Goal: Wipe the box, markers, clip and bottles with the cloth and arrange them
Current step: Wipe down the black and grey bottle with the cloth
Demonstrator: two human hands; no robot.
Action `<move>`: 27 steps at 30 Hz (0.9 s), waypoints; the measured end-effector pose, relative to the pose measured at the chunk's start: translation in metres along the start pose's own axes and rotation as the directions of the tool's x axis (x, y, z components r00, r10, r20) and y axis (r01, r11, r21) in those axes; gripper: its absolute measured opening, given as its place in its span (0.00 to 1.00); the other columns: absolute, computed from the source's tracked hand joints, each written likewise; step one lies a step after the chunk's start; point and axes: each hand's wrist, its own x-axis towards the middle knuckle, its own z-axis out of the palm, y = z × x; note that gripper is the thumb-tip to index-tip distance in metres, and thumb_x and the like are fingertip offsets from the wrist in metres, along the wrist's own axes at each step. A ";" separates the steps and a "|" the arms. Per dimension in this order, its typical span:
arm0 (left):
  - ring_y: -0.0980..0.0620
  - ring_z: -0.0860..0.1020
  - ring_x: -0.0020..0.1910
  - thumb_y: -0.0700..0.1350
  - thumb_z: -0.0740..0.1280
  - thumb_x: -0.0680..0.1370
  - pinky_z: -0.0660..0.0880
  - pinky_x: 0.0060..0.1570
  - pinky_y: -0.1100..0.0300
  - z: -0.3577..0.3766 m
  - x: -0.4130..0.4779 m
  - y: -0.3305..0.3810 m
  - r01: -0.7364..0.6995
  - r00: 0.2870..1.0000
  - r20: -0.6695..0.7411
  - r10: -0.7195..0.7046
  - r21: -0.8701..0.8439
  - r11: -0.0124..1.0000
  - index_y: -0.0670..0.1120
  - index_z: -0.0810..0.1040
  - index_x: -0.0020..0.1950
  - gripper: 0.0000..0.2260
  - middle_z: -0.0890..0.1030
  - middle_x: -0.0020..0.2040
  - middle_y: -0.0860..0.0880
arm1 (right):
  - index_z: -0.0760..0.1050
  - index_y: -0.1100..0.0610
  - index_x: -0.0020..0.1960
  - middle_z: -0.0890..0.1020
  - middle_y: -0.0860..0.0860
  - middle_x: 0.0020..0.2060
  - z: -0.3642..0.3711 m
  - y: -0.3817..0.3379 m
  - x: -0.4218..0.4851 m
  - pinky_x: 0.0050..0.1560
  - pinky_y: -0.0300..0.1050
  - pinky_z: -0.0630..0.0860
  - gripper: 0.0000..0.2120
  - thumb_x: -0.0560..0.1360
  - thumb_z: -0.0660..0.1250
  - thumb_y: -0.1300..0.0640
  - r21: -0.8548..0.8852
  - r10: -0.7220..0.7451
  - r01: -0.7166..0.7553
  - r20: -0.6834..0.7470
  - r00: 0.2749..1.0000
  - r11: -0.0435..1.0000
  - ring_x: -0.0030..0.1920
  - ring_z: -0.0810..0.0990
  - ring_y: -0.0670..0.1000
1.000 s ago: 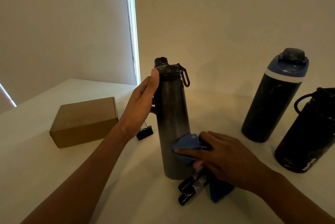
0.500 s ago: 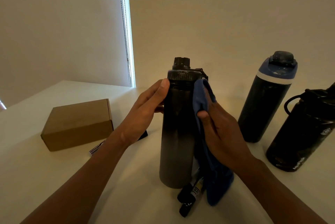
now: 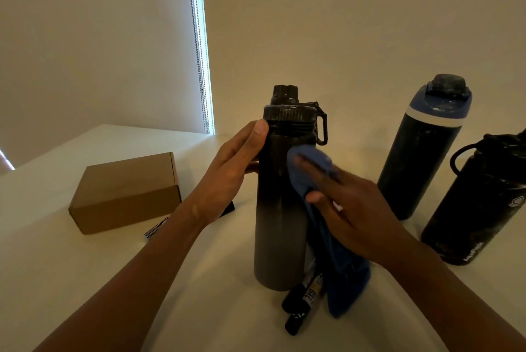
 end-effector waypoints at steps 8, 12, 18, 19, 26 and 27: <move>0.53 0.82 0.63 0.66 0.55 0.79 0.80 0.63 0.51 -0.010 0.004 -0.006 0.082 0.990 -0.107 -0.088 -0.058 0.995 0.58 0.79 0.65 0.23 0.85 0.60 0.56 | 0.71 0.37 0.67 0.80 0.44 0.60 0.003 -0.007 -0.041 0.51 0.43 0.82 0.17 0.85 0.49 0.36 -0.044 -0.086 0.119 0.461 0.883 0.992 0.53 0.80 0.43; 0.52 0.82 0.63 0.67 0.56 0.77 0.80 0.63 0.52 -0.011 0.006 -0.009 0.108 0.987 -0.116 -0.115 -0.065 0.992 0.60 0.80 0.63 0.23 0.85 0.60 0.57 | 0.69 0.35 0.69 0.78 0.41 0.65 -0.002 -0.009 -0.046 0.56 0.42 0.79 0.18 0.79 0.59 0.41 -0.101 -0.156 0.252 0.553 0.818 0.962 0.60 0.79 0.44; 0.54 0.82 0.62 0.66 0.54 0.79 0.79 0.60 0.55 -0.009 0.007 -0.007 0.108 0.987 -0.110 -0.114 -0.062 0.992 0.60 0.80 0.62 0.21 0.85 0.58 0.58 | 0.69 0.35 0.69 0.74 0.39 0.67 -0.009 -0.015 -0.050 0.60 0.37 0.71 0.20 0.76 0.59 0.42 -0.089 -0.209 0.316 0.579 0.788 0.944 0.66 0.76 0.44; 0.54 0.82 0.62 0.67 0.55 0.79 0.79 0.61 0.54 -0.009 0.007 -0.007 0.112 0.987 -0.111 -0.118 -0.060 0.992 0.61 0.80 0.62 0.22 0.85 0.59 0.58 | 0.69 0.34 0.69 0.74 0.38 0.66 -0.008 -0.015 -0.050 0.59 0.36 0.71 0.21 0.76 0.59 0.42 -0.102 -0.213 0.329 0.578 0.788 0.939 0.65 0.75 0.43; 0.54 0.82 0.62 0.66 0.56 0.80 0.79 0.62 0.51 -0.011 0.007 -0.006 0.097 0.990 -0.095 -0.101 -0.044 0.994 0.64 0.80 0.61 0.18 0.85 0.60 0.58 | 0.71 0.40 0.62 0.79 0.48 0.55 -0.009 -0.006 -0.023 0.48 0.36 0.76 0.13 0.78 0.60 0.44 -0.140 -0.204 0.262 0.335 0.920 0.955 0.48 0.81 0.45; 0.53 0.82 0.63 0.66 0.55 0.81 0.79 0.63 0.49 -0.011 0.007 -0.007 0.091 0.992 -0.088 -0.095 -0.051 0.995 0.63 0.79 0.64 0.19 0.84 0.61 0.57 | 0.73 0.43 0.63 0.80 0.49 0.56 -0.007 -0.001 -0.018 0.48 0.37 0.76 0.14 0.79 0.58 0.45 -0.138 -0.177 0.225 0.293 0.940 0.965 0.49 0.80 0.44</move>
